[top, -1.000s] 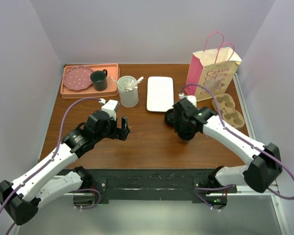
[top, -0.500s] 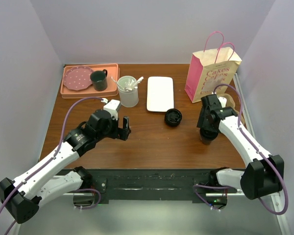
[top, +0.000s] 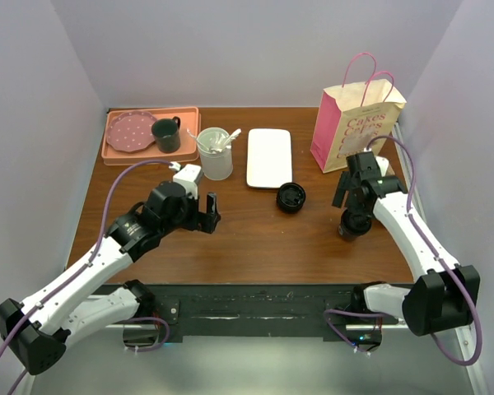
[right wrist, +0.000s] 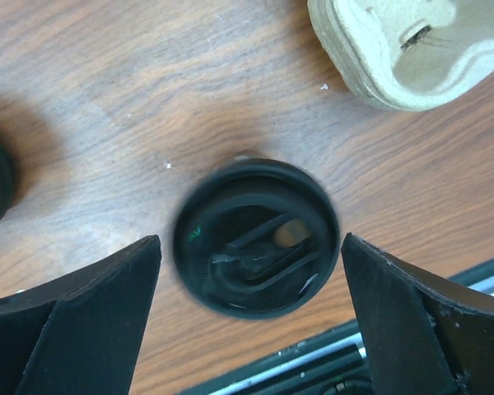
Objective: Pack the takeout coffee
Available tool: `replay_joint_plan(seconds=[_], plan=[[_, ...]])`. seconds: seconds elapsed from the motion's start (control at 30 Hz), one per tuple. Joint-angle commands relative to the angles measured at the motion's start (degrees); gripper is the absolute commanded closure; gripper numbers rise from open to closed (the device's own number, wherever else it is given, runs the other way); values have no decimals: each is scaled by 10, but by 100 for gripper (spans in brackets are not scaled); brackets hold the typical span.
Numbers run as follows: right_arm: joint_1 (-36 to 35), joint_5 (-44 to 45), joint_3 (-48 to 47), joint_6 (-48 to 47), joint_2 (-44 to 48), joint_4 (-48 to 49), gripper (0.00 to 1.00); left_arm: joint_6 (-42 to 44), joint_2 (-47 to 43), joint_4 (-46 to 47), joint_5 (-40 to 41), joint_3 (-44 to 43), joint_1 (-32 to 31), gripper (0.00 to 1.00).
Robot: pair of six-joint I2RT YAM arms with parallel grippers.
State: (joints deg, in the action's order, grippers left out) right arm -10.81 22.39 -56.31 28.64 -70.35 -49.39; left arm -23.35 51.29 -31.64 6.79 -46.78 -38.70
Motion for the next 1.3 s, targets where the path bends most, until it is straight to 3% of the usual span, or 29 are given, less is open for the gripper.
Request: replay_joint_plan(seconds=[0.0, 0.17, 0.4, 0.47, 0.63, 0.83, 1.13, 1.23, 1.27], plan=[[2, 2, -92, -16, 14, -31, 4, -1, 7, 11, 7, -38, 1, 0], [3, -22, -150, -32, 11, -40, 5, -3, 10, 12, 9, -53, 2, 0], [2, -148, -297, -177, -53, 24, 6, -42, 28, -6, 0, -82, 1, 0], [2, -156, -345, -196, -112, 39, 8, -35, 40, -28, -33, -106, 1, 0], [3, -124, -599, -248, -268, -26, 13, -55, 44, -57, -83, -136, 0, 2], [3, -115, -733, -278, -394, -13, 26, -89, 12, -54, -99, -137, 1, 7], [3, -97, -757, -350, -462, 30, 36, -78, 5, -98, -70, -138, 1, 7], [3, -104, -740, -358, -458, 28, 51, -83, 2, -90, -70, -129, 1, 8], [3, -104, -739, -359, -457, 28, 60, -83, -1, -86, -70, -126, 1, 8]])
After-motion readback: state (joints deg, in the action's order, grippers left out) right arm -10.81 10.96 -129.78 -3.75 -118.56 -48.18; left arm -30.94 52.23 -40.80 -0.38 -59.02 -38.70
